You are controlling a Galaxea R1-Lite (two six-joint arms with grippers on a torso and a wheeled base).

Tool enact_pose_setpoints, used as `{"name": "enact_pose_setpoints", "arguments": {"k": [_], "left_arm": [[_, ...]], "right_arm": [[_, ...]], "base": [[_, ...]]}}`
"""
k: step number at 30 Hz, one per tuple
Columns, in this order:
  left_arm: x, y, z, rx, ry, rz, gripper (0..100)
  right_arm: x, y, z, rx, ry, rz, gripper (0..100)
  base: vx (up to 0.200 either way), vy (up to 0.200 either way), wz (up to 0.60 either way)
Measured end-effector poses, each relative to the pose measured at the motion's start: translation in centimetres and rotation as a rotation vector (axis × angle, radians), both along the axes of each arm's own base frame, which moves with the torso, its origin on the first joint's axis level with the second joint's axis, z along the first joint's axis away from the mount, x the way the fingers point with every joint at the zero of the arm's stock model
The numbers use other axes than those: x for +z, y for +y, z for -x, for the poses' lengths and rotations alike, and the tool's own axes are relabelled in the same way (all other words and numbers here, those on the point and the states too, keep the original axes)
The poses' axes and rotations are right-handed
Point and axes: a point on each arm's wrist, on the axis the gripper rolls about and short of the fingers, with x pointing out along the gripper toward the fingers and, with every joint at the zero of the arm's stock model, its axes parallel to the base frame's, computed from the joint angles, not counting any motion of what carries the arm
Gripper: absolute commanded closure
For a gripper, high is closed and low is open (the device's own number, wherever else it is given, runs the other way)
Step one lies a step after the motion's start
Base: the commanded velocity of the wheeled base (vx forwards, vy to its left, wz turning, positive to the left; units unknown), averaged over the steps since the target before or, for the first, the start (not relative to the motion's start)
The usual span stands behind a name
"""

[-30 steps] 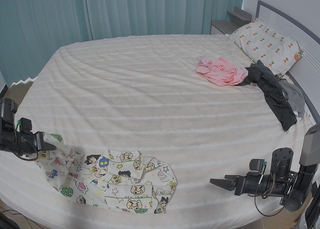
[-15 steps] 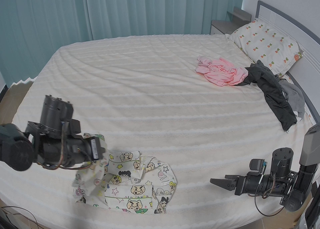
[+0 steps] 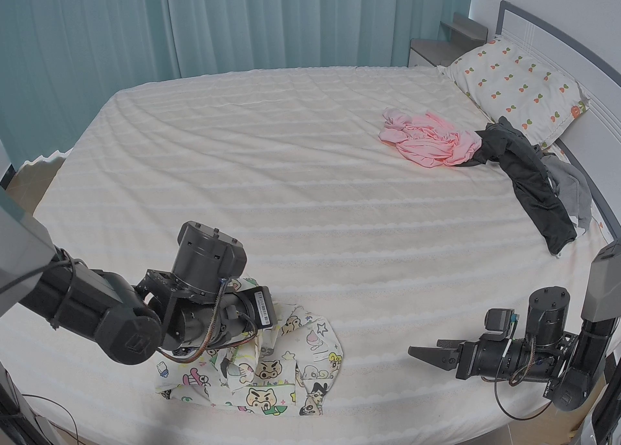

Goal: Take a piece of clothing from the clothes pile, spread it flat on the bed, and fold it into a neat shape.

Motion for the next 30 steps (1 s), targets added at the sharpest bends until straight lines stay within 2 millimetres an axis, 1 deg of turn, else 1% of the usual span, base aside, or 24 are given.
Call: {"name": "enact_pose_setpoints", "arguments": {"k": [2, 3, 10, 16, 21, 27, 30], "left_arm": [[-0.1, -0.3, -0.2, 0.012, 0.002, 0.019, 100], [-0.2, -0.4, -0.4, 0.021, 0.0, 0.034, 0], [-0.2, -1.5, -0.4, 0.026, 0.004, 0.084, 0], [0.0, -1.6, -0.5, 0.029, -0.009, 0.096, 0], [0.2, -1.0, 0.1, 0.055, 0.002, 0.115, 0], [0.0, 0.6, 2.0, 0.077, 0.031, 0.117, 0], [0.1, 1.4, 3.0, 0.094, 0.031, 0.14, 0]], "right_arm": [[0.0, 0.0, 0.0, 0.0, 0.0, 0.0, 0], [0.0, 0.0, 0.0, 0.0, 0.0, 0.0, 0], [0.0, 0.0, 0.0, 0.0, 0.001, 0.0, 0], [0.0, 0.0, 0.0, 0.0, 0.0, 0.0, 0], [0.0, 0.0, 0.0, 0.0, 0.0, 0.0, 0], [0.0, 0.0, 0.1, 0.0, 0.003, 0.001, 0], [0.0, 0.0, 0.1, 0.003, 0.004, 0.001, 0]], "base": [[0.0, 0.0, 0.0], [0.0, 0.0, 0.0], [0.0, 0.0, 0.0], [0.0, 0.0, 0.0], [0.0, 0.0, 0.0], [0.0, 0.0, 0.0], [-0.2, 0.0, 0.0]]}}
